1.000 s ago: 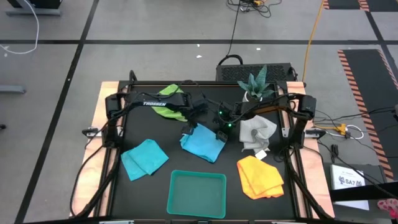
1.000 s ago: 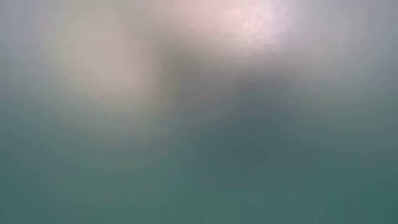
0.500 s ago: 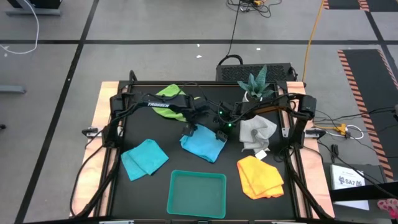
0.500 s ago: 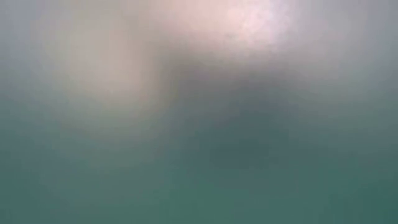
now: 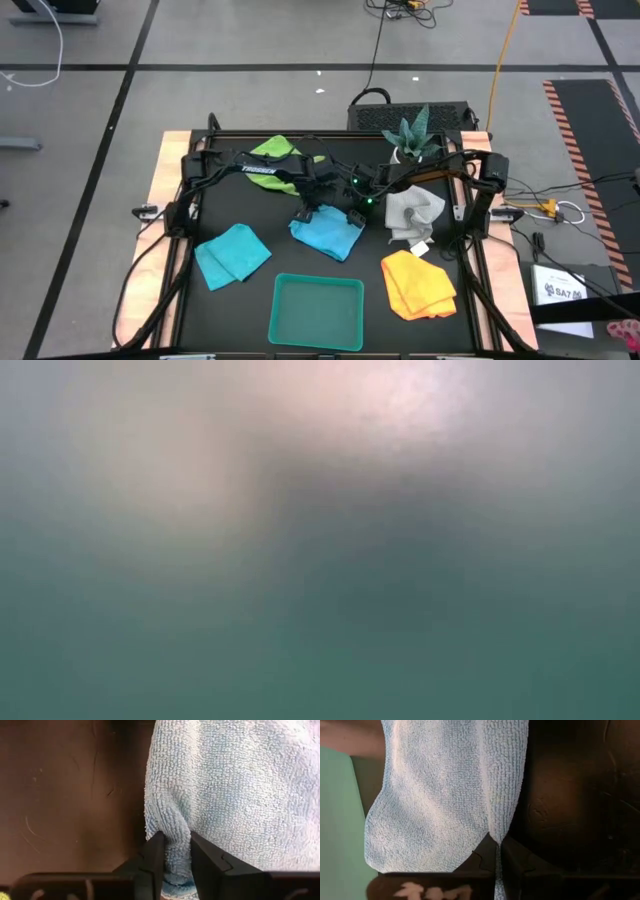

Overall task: Fold microfiber towels
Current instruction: Put the folded microfiber cloth into the green transparent bin

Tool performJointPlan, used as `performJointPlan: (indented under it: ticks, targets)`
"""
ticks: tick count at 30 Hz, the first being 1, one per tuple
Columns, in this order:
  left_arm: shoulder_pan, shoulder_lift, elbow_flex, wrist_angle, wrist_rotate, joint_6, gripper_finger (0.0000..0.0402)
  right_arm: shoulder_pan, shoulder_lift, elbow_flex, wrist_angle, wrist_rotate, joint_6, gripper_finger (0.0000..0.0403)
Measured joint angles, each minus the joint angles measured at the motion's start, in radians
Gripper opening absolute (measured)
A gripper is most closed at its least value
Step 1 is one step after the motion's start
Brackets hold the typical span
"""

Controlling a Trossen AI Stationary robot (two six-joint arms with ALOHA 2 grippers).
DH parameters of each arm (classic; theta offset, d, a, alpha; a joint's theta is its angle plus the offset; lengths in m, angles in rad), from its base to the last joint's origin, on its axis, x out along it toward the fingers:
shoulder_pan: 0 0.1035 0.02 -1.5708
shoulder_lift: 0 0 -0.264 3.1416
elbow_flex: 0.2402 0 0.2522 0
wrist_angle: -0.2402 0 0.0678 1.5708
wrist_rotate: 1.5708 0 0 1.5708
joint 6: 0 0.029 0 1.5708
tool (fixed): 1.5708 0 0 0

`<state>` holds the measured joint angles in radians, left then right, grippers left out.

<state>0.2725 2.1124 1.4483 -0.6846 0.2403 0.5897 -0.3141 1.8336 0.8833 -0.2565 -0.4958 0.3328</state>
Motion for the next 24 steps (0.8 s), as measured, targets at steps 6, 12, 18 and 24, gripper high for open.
performJointPlan:
  ticks: [6,12,18,24]
  targets:
    - [0.000,0.002,-0.002,0.007,-0.034,-0.072,0.0012,0.000,-0.001,0.000,0.001,-0.001,0.000,0.0000]
    - [0.000,0.004,0.029,0.002,-0.041,-0.172,0.0006,0.001,-0.054,0.000,0.009,0.015,-0.002,0.0000]
    - [-0.001,-0.006,0.100,-0.031,-0.068,-0.258,0.0004,0.002,-0.158,-0.002,-0.011,0.019,0.021,0.0000]
    - [-0.011,-0.014,0.188,-0.095,-0.078,-0.331,0.0003,0.026,-0.235,-0.002,-0.011,-0.002,0.053,0.0000]
